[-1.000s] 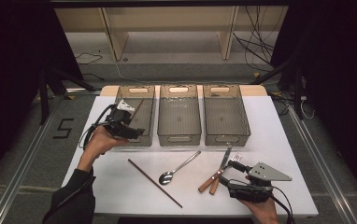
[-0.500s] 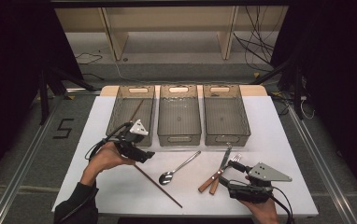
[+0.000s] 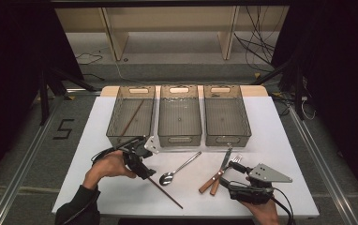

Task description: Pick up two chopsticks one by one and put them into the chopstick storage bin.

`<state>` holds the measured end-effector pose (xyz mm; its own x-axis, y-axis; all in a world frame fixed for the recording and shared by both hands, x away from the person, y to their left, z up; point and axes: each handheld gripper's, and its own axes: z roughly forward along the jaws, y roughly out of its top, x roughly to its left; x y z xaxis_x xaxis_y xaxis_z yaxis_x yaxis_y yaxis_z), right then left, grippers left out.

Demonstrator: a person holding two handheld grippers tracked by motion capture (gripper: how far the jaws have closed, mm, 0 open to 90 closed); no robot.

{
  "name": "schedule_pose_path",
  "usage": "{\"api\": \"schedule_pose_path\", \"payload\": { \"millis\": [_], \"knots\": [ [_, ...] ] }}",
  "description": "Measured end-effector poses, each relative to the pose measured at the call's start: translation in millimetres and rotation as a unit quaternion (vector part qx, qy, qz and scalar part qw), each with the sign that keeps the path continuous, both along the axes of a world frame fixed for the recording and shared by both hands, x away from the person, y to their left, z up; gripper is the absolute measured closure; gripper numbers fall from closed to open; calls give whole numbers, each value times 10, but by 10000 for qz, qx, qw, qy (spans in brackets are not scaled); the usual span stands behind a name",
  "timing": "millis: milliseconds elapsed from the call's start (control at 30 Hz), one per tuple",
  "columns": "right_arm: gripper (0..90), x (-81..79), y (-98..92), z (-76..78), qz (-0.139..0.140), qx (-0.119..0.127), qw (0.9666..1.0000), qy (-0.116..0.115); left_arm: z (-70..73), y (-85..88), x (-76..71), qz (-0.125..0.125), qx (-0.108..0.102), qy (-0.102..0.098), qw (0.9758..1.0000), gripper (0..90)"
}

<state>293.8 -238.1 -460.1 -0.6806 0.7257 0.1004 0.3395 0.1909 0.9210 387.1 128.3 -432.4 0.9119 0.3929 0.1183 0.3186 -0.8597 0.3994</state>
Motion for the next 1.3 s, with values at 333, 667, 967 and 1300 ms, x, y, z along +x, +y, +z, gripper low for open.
{"api": "schedule_pose_path", "payload": {
  "millis": [333, 667, 967, 1300],
  "knots": [
    [270, -2, 0, 0, 2, -2, 10000, -1, -62, -94, -92, -572, 489, 161, 9970, 269],
    [270, 0, 1, -1, 1, 0, 10000, 3, -192, -157, -93, -946, 853, 234, 9916, 333],
    [270, 1, -1, -1, 3, -3, 10000, 3, -255, -190, -97, -1145, 1078, 288, 9871, 379],
    [270, 2, 2, -2, 9, -3, 10000, 5, -318, -228, -69, -1290, 1214, 426, 9833, 441]
  ]
}}
